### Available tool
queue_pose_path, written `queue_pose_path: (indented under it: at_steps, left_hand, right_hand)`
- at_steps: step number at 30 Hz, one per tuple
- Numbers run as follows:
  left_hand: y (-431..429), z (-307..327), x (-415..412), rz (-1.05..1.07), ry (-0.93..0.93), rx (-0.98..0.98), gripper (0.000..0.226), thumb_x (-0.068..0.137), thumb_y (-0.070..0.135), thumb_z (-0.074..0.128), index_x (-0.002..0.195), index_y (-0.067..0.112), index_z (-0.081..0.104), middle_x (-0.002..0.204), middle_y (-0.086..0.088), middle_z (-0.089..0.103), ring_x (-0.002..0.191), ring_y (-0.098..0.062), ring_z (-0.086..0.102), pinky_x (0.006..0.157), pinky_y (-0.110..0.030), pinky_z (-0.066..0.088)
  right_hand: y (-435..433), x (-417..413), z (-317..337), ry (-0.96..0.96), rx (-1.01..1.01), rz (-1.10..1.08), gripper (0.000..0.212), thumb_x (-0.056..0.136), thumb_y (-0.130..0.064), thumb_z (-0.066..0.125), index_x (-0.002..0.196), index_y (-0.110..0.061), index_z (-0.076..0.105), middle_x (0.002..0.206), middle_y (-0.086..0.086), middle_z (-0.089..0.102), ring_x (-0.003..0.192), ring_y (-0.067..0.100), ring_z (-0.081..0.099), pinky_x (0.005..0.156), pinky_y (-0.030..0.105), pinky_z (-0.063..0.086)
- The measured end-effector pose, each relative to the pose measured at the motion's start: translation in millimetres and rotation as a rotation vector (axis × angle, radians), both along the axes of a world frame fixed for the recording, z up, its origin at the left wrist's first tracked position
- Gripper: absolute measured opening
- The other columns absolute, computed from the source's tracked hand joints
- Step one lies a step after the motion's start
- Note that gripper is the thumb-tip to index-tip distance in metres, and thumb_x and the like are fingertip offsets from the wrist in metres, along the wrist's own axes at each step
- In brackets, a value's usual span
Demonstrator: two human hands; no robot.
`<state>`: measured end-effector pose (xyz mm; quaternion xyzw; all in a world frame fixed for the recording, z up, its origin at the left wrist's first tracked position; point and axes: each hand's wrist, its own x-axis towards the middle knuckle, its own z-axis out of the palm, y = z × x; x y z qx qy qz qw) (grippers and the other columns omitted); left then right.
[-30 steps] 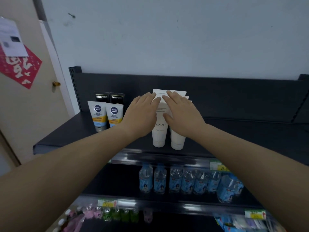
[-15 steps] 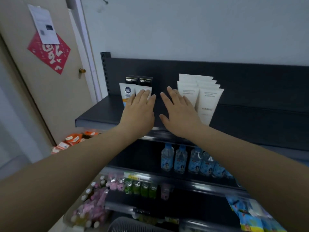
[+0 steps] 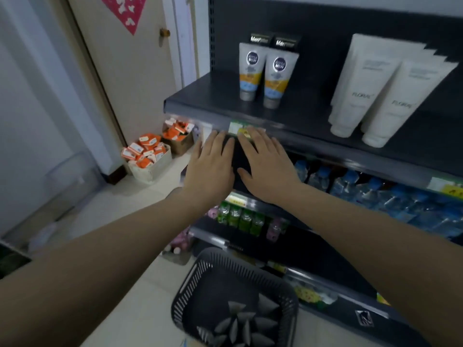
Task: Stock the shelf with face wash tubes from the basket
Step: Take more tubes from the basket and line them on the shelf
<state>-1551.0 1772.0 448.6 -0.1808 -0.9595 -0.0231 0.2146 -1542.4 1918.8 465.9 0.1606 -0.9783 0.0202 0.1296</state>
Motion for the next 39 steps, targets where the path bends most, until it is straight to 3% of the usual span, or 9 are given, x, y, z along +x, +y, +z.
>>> queue_pose_path:
  at_steps: [7, 11, 16, 26, 33, 36, 39]
  left_hand:
    - [-26.1, -74.5, 23.7, 0.117, -0.137, 0.004, 0.064, 0.090, 0.030, 0.047, 0.147, 0.010, 0.026, 0.156, -0.014, 0.022, 0.145, -0.028, 0.017, 0.117, -0.047, 0.020]
    - [-33.3, -119.6, 39.1, 0.145, -0.178, 0.010, 0.058, 0.089, 0.025, 0.051, 0.142, 0.006, 0.037, 0.149, -0.017, 0.036, 0.140, -0.032, 0.031, 0.112, -0.048, 0.030]
    - [-36.1, -169.3, 63.2, 0.194, -0.301, 0.011, 0.059, 0.089, 0.020, 0.043, 0.145, 0.005, 0.031, 0.152, -0.017, 0.030, 0.142, -0.033, 0.025, 0.115, -0.049, 0.024]
    - [-36.9, -265.7, 100.2, 0.211, -0.491, -0.026, 0.056, 0.089, 0.025, 0.045, 0.142, 0.005, 0.039, 0.148, -0.015, 0.039, 0.139, -0.031, 0.034, 0.112, -0.042, 0.030]
    - [-29.5, -312.0, 121.4, 0.222, -0.702, 0.009, 0.061, 0.090, 0.025, 0.032, 0.148, 0.007, 0.026, 0.153, -0.015, 0.028, 0.143, -0.030, 0.023, 0.117, -0.042, 0.022]
    - [-25.5, -331.6, 129.1, 0.216, -0.758, 0.008, 0.059, 0.091, 0.020, 0.039, 0.147, 0.006, 0.025, 0.153, -0.013, 0.028, 0.143, -0.028, 0.023, 0.117, -0.041, 0.021]
    - [-22.6, -353.4, 136.4, 0.230, -0.808, 0.013, 0.057, 0.089, 0.017, 0.045, 0.144, 0.006, 0.032, 0.147, -0.012, 0.038, 0.138, -0.028, 0.032, 0.112, -0.039, 0.028]
  right_hand:
    - [-24.8, 12.2, -73.6, -0.123, 0.049, 0.077, 0.072, 0.095, -0.040, 0.045, 0.153, -0.016, 0.008, 0.161, 0.008, 0.004, 0.149, 0.025, 0.002, 0.121, 0.042, 0.009]
    - [-31.6, 21.7, -112.9, -0.205, 0.031, 0.116, 0.071, 0.094, -0.033, 0.048, 0.152, -0.015, 0.013, 0.160, 0.009, 0.008, 0.148, 0.025, 0.004, 0.120, 0.042, 0.008]
    - [-34.8, 34.7, -161.3, -0.321, 0.096, 0.147, 0.073, 0.096, -0.039, 0.041, 0.153, -0.017, 0.001, 0.161, 0.005, -0.004, 0.149, 0.022, -0.004, 0.119, 0.038, -0.001]
    - [-26.2, 59.7, -251.0, -0.516, 0.198, 0.193, 0.071, 0.098, -0.037, 0.039, 0.153, -0.014, 0.001, 0.161, 0.007, -0.002, 0.149, 0.023, -0.001, 0.120, 0.039, 0.004]
    - [-12.0, 67.0, -297.5, -0.650, 0.226, 0.202, 0.066, 0.097, -0.035, 0.040, 0.151, -0.009, 0.013, 0.159, 0.011, 0.015, 0.147, 0.025, 0.013, 0.120, 0.038, 0.010]
    - [-8.4, 69.0, -319.6, -0.680, 0.251, 0.217, 0.061, 0.096, -0.033, 0.044, 0.147, -0.007, 0.024, 0.152, 0.013, 0.030, 0.140, 0.027, 0.029, 0.117, 0.039, 0.020]
    - [-5.4, 72.5, -342.4, -0.737, 0.222, 0.213, 0.058, 0.096, -0.030, 0.046, 0.146, -0.006, 0.027, 0.150, 0.012, 0.032, 0.138, 0.026, 0.031, 0.115, 0.038, 0.023]
